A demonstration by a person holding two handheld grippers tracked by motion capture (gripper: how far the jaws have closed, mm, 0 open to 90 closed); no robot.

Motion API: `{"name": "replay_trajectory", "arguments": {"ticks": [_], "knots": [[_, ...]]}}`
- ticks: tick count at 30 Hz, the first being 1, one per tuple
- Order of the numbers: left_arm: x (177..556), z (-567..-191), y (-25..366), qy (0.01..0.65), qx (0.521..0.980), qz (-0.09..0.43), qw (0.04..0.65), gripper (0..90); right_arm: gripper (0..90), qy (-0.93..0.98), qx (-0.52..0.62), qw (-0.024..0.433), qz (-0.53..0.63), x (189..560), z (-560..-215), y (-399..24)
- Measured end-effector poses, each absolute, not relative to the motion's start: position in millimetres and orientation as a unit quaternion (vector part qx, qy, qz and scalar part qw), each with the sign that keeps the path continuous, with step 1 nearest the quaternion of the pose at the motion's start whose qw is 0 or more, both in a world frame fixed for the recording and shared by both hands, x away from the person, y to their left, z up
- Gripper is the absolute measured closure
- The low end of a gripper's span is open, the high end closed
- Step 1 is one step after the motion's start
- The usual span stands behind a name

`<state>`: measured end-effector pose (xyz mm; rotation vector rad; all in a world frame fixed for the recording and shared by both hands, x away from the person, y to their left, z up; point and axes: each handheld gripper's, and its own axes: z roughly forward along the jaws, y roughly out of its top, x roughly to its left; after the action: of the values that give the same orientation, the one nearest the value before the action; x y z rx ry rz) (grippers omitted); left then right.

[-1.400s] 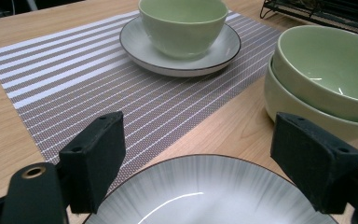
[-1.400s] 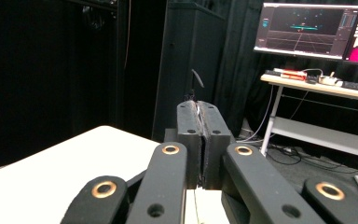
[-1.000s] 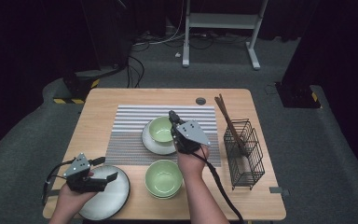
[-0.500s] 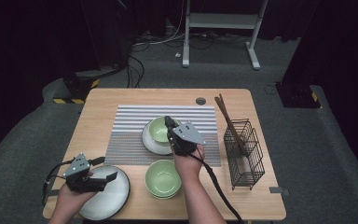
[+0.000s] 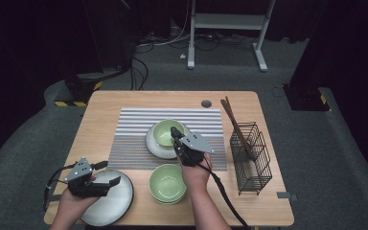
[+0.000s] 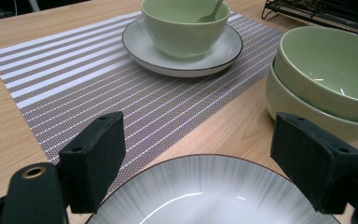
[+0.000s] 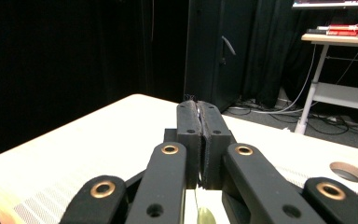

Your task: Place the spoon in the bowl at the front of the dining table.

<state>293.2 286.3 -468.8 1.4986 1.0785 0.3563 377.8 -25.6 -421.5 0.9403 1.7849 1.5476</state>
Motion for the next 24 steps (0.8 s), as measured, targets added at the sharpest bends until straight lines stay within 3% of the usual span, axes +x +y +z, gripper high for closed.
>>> {"name": "replay_trajectory", "arguments": {"ticks": [24], "knots": [[293.5, -468.8, 283.8, 0.462, 0.646, 0.153, 0.589, 18.2, 87.6, 0.683, 0.355, 0.297, 0.565, 357.6, -432.9, -38.6]]}}
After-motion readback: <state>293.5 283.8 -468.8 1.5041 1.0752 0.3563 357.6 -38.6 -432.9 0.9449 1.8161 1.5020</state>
